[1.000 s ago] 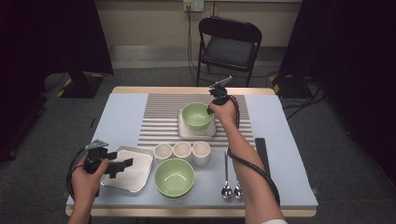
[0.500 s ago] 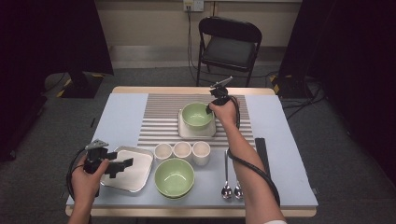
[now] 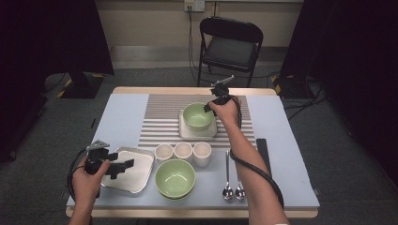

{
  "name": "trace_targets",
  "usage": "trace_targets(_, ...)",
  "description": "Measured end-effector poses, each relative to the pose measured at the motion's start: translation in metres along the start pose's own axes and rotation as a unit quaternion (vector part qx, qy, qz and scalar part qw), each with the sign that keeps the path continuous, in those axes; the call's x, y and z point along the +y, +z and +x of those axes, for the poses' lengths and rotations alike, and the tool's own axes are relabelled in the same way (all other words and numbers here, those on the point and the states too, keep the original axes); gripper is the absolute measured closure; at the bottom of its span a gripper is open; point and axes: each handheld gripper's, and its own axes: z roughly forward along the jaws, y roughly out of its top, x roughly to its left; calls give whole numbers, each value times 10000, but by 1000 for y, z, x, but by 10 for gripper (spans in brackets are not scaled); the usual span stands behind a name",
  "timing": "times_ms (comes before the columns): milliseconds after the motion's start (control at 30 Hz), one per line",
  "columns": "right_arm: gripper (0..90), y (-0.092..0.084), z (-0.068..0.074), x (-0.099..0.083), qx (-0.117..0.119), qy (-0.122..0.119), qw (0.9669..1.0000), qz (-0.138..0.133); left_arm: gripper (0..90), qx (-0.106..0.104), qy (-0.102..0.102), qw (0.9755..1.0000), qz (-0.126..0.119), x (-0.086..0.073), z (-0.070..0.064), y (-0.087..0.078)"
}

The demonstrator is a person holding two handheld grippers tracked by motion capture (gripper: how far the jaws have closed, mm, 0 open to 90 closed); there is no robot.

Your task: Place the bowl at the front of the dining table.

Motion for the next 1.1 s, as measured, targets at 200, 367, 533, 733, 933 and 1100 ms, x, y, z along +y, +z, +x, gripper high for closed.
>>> trace_targets(200,406,-2,2,-1,34,-67,9999,-97,174,-1,-1,10000,8,0,-1,0)
trace_targets(367,358,-4,4,-2,112,-96,9998,-132,174,-19,2,10000,16,0,-2,0)
trace_targets(533,309,-5,6,-6,108,-233,9996,-74,174,-19,-12,10000,-4,0,-2,0)
trace_targets(733,272,-6,6,-9,78,-239,9997,-31,174,-15,-8,10000,2,1,-2,0)
trace_targets(933,218,-10,7,-9,65,-267,9996,-49,174,-7,-1,10000,-19,1,-2,-1)
trace_targets(1100,172,-11,10,-11,59,-288,9995,-59,174,-16,4,10000,-27,2,-3,-1)
